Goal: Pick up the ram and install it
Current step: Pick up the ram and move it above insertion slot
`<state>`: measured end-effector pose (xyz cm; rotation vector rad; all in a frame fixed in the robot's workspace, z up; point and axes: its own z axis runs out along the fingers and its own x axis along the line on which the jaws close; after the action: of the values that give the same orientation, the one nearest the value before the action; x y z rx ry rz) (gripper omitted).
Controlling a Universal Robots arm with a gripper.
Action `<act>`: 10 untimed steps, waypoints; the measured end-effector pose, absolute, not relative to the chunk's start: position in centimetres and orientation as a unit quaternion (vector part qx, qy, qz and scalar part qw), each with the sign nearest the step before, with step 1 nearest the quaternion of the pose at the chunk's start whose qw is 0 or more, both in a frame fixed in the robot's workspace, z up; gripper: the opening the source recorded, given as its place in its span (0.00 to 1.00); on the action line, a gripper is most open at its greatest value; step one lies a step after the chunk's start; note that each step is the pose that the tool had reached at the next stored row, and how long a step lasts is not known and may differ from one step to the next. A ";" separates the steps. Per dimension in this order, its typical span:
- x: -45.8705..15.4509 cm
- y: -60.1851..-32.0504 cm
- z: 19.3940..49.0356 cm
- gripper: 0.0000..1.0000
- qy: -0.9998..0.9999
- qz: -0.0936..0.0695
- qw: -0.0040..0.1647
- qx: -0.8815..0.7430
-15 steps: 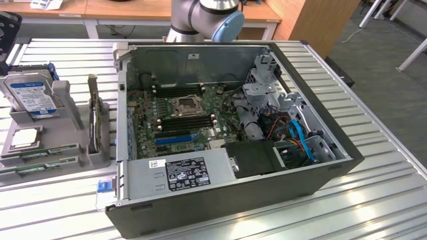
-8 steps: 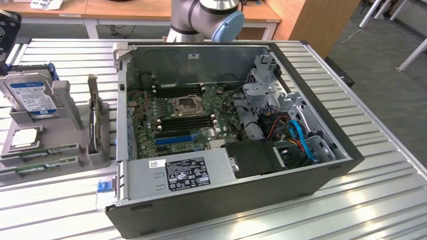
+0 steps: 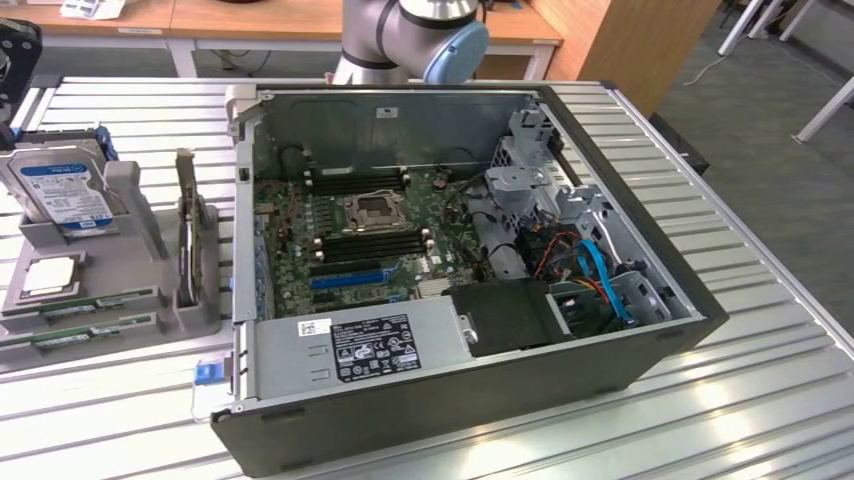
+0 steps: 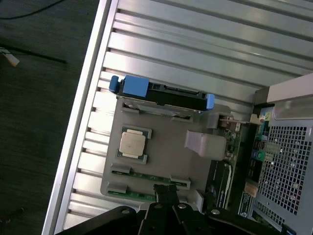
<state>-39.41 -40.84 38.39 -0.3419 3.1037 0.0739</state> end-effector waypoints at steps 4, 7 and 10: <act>-39.4 -40.8 38.4 0.10 0.991 0.024 0.009 -0.130; -39.4 -40.8 38.4 0.10 0.989 0.024 0.008 -0.145; -39.4 -40.8 38.4 0.10 0.987 0.024 0.008 -0.160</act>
<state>-39.41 -40.85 38.39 -0.4998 3.0846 0.0753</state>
